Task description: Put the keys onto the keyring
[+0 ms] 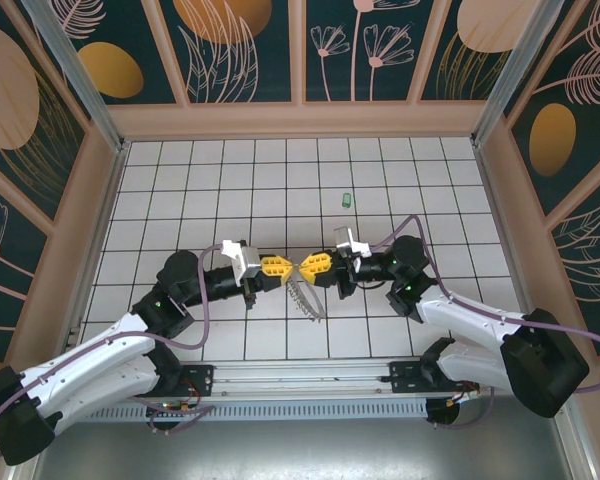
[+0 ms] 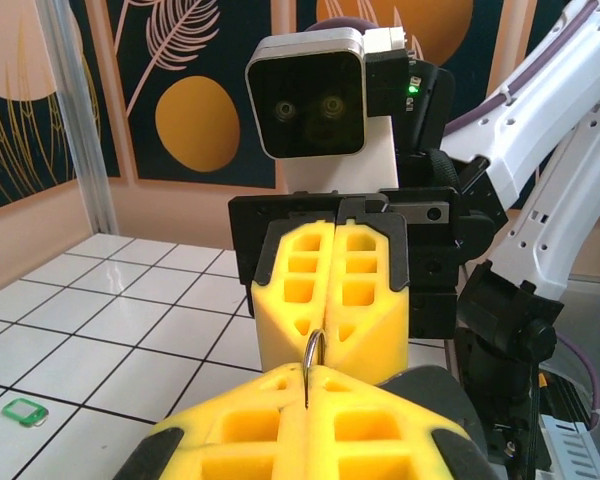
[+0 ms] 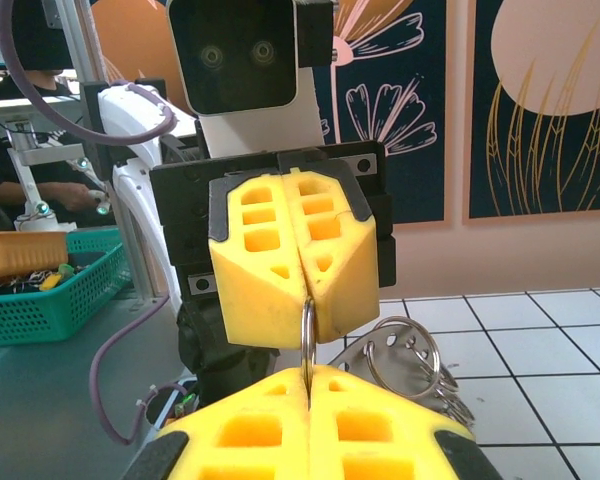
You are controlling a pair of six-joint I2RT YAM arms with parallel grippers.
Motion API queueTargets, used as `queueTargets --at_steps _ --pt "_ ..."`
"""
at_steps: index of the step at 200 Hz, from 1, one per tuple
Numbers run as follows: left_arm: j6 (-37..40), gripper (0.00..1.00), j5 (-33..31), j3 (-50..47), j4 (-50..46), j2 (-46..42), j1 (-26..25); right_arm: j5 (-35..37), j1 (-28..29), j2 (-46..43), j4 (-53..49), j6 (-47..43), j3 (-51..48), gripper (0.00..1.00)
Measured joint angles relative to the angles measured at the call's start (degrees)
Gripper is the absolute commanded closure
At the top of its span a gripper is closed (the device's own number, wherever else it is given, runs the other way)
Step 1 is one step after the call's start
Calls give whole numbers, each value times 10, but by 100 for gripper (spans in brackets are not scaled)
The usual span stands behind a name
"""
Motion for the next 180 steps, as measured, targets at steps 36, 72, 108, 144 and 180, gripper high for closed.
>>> queueTargets --at_steps 36,72,108,144,180 --pt "0 100 -1 0 0 3 0 0 0 -2 -8 0 0 100" --pt "4 100 -3 1 -8 5 0 16 0 -4 -32 -14 2 89" --pt "13 100 -9 6 -33 15 0 35 2 -14 -85 -41 14 84" --pt "21 100 -15 14 -60 25 0 47 2 -21 -128 -65 29 85" --pt "26 100 -19 20 -75 26 0 56 6 -27 -175 -90 37 84"
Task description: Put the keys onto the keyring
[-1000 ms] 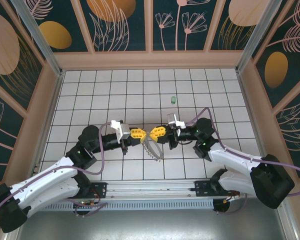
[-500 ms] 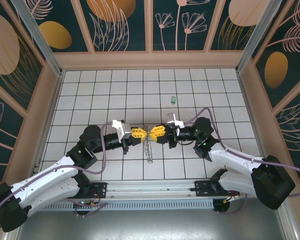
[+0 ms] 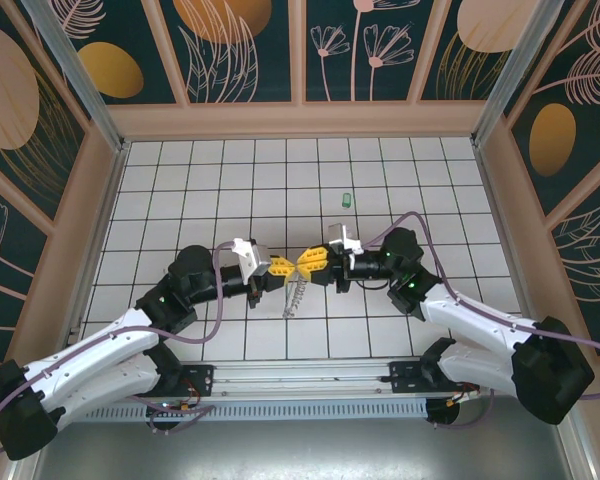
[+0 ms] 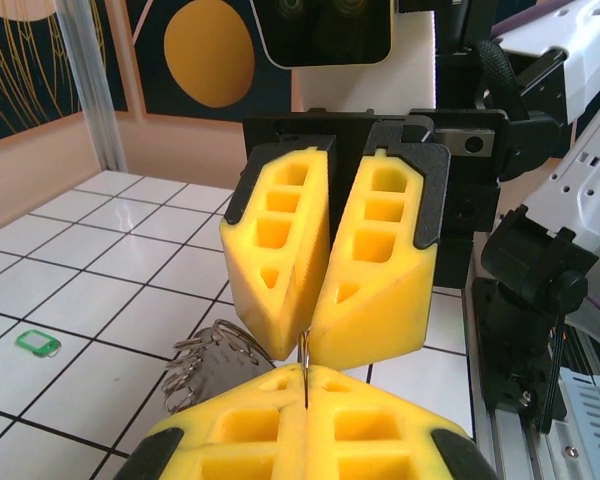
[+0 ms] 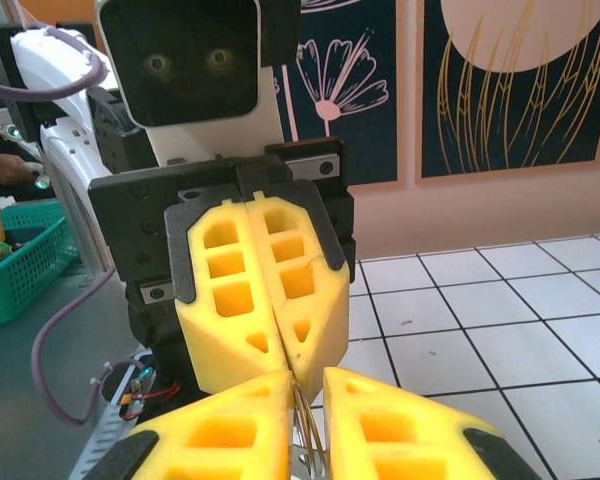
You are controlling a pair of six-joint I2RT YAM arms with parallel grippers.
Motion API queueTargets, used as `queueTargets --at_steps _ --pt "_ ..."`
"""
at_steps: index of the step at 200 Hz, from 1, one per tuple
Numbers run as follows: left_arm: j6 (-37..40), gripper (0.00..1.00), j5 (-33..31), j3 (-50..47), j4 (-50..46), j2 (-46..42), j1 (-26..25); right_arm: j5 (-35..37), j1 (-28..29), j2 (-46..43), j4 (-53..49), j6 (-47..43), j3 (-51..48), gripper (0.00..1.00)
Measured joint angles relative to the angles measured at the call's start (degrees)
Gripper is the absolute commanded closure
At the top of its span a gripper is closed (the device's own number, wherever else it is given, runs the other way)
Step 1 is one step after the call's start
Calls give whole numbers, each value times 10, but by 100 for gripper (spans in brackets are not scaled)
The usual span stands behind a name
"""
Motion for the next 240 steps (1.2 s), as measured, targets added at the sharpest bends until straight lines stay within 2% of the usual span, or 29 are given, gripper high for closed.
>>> queueTargets --at_steps 22,47,74,109,152,164,183,240 --pt "2 100 0 1 -4 0 0 4 1 -5 -27 -14 4 80" --pt "5 100 0 3 -10 0 0 7 2 -9 -49 -26 5 81" --pt "7 100 0 5 -16 1 0 13 3 -10 -67 -33 7 85" --pt "8 100 -7 9 -19 5 0 13 3 -11 -84 -43 10 100" --pt "8 100 -12 12 -24 5 1 17 3 -14 -89 -46 12 100" --pt "8 91 -13 12 -24 5 1 17 3 -15 -88 -44 12 100" --pt "4 82 -12 12 -15 -3 0 17 4 -17 -65 -29 9 100" --pt "-21 76 -6 -4 46 -31 0 12 3 -16 128 89 -50 100"
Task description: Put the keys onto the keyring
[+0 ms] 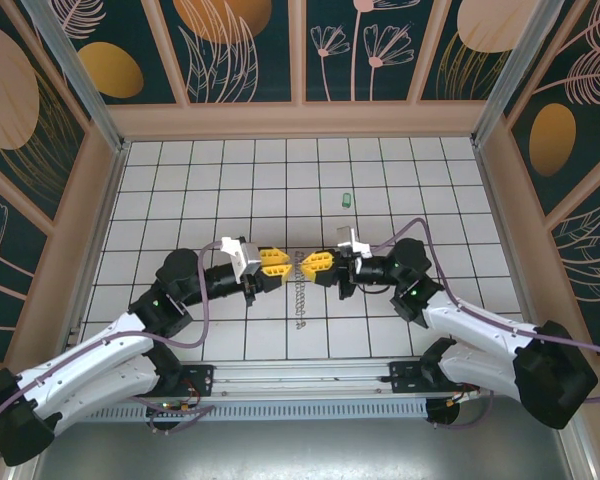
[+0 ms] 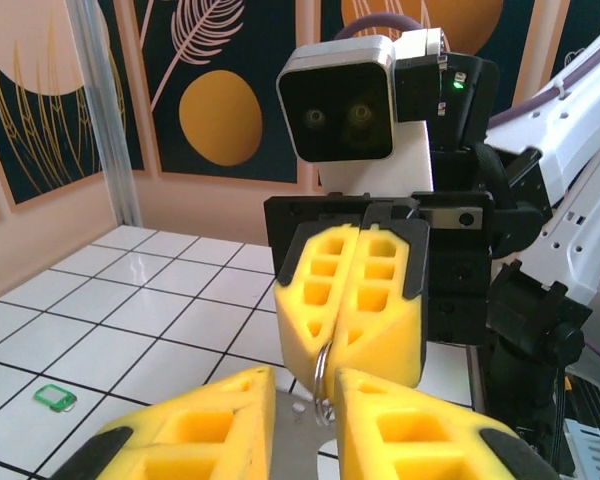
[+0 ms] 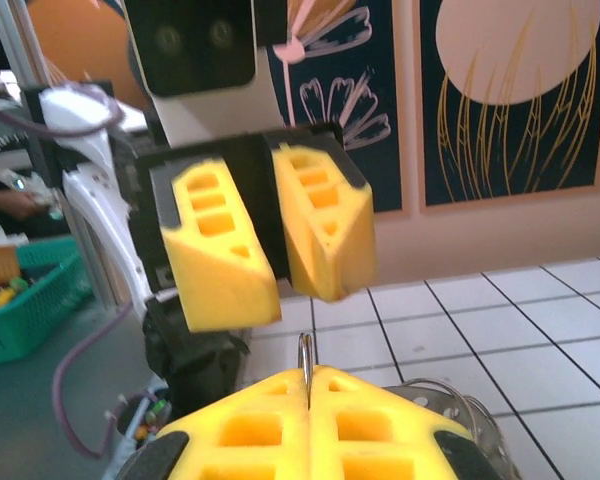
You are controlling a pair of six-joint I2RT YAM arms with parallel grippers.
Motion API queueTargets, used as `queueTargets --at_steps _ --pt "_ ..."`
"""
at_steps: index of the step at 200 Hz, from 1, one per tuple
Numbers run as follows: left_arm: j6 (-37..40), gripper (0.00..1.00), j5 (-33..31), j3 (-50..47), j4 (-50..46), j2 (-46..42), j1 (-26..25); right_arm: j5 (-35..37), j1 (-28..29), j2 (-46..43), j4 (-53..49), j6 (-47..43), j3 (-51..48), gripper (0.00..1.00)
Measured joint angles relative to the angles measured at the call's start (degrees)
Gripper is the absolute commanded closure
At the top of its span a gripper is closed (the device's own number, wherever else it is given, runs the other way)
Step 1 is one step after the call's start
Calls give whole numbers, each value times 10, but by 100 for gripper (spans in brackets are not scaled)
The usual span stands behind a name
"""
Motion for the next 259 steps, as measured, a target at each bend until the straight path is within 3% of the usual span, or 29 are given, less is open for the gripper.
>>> queueTargets --at_steps 72,175,201,233,259 --pt "-22 73 32 -8 37 7 0 12 1 58 217 118 -33 100" --pt "-36 74 53 -8 85 47 0 20 8 89 285 142 -42 100" --pt "-42 79 56 -8 96 55 0 22 9 95 285 141 -42 100" --pt "-48 100 58 -8 104 61 0 27 10 97 286 140 -42 100" --pt "-44 100 56 -8 104 62 0 31 10 97 289 136 -43 100"
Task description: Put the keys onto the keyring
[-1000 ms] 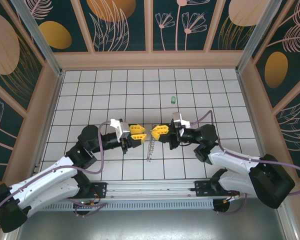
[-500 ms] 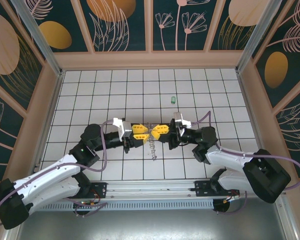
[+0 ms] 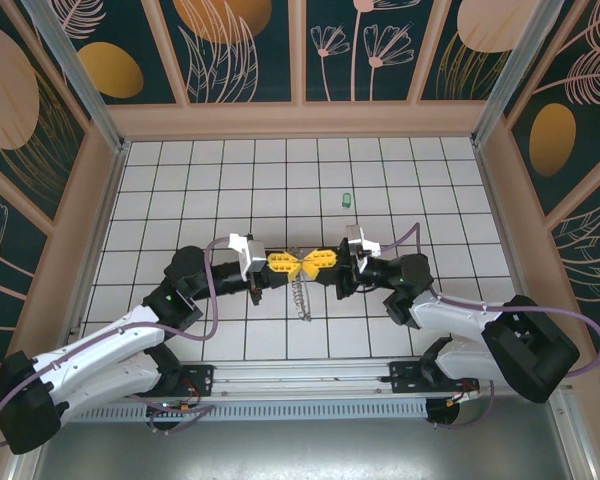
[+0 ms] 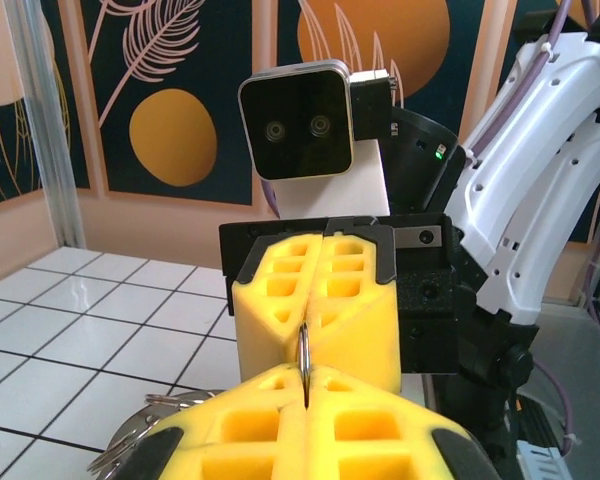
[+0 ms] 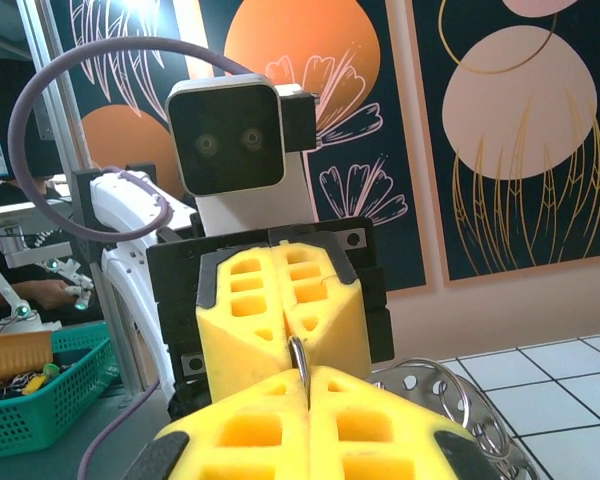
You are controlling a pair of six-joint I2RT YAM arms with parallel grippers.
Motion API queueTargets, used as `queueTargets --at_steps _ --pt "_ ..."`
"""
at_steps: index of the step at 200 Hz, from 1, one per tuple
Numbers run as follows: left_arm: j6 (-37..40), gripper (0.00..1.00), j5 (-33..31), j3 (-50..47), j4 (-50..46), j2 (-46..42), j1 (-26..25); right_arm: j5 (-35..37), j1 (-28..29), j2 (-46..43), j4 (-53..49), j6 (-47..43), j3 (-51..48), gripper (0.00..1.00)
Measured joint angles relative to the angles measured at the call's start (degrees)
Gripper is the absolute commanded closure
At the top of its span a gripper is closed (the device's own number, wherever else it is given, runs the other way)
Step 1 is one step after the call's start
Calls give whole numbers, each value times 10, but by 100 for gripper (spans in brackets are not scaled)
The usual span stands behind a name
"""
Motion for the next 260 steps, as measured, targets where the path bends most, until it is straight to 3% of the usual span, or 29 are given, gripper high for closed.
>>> queueTargets --at_steps 11,26,51,85,140,187,260 --pt "3 100 -2 3 -8 -1 0 2 0 -3 -9 -9 0 94" --pt "13 100 -8 10 -35 -4 0 13 4 -18 -48 -35 0 78" --pt "47 100 -19 42 -117 -9 -2 51 13 -76 -181 -107 12 71" --pt "89 100 -47 100 -228 -7 -2 110 31 -140 -374 -212 60 72" --pt "133 100 -74 158 -382 24 -2 180 65 -166 -571 -311 99 77" --pt "157 100 -88 185 -465 37 -2 184 84 -167 -645 -347 110 80" --pt "172 100 -90 192 -500 48 -2 182 90 -153 -673 -361 120 81"
